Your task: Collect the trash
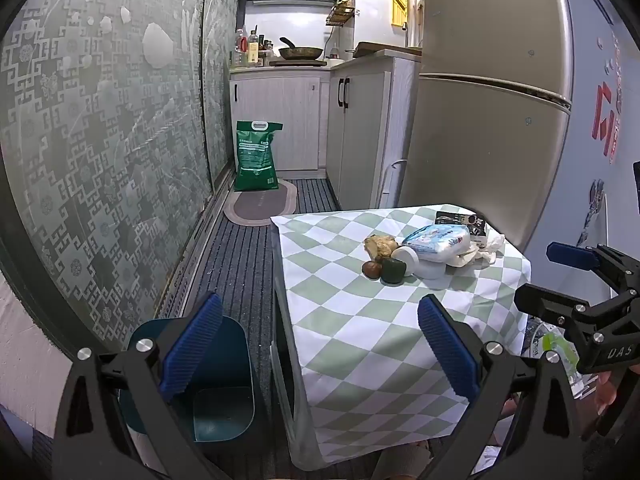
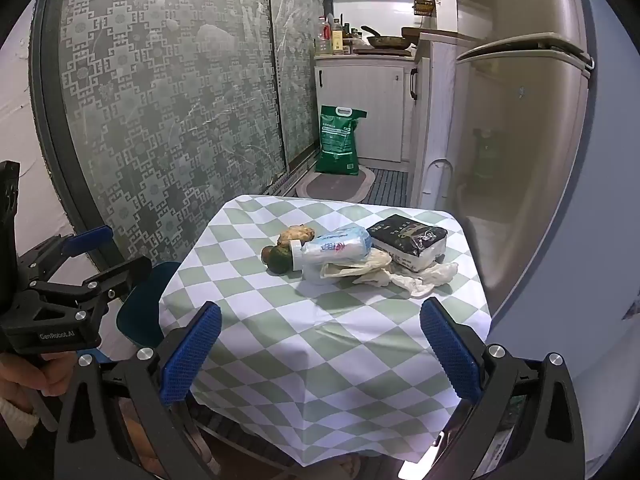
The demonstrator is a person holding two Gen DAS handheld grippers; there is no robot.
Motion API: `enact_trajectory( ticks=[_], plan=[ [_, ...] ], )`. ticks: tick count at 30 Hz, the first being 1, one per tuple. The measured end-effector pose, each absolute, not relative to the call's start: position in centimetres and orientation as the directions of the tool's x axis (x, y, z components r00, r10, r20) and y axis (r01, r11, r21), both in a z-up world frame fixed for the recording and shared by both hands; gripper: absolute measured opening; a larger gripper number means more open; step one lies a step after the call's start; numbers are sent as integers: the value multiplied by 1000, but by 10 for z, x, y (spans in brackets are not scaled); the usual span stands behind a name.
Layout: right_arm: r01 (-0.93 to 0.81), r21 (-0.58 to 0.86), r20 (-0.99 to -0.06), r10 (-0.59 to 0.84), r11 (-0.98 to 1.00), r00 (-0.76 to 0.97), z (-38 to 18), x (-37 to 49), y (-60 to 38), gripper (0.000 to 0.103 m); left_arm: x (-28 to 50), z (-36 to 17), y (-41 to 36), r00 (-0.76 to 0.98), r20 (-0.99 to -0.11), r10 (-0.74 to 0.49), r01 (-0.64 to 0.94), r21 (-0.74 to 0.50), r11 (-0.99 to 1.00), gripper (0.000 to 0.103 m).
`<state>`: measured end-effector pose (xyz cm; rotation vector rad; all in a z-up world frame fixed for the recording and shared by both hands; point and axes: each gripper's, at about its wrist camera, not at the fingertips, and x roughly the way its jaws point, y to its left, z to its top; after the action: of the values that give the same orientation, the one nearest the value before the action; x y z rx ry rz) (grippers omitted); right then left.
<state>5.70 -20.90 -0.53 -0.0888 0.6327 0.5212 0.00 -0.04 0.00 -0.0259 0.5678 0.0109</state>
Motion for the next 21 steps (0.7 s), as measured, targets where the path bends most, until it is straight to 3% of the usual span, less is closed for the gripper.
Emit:
enact_trajectory(
  ticks=[21],
  plan=[
    [-492, 74, -585, 437, 868, 683, -6, 56, -203, 101, -2, 0, -1, 847, -532, 1, -18, -26, 1000, 100]
  ],
)
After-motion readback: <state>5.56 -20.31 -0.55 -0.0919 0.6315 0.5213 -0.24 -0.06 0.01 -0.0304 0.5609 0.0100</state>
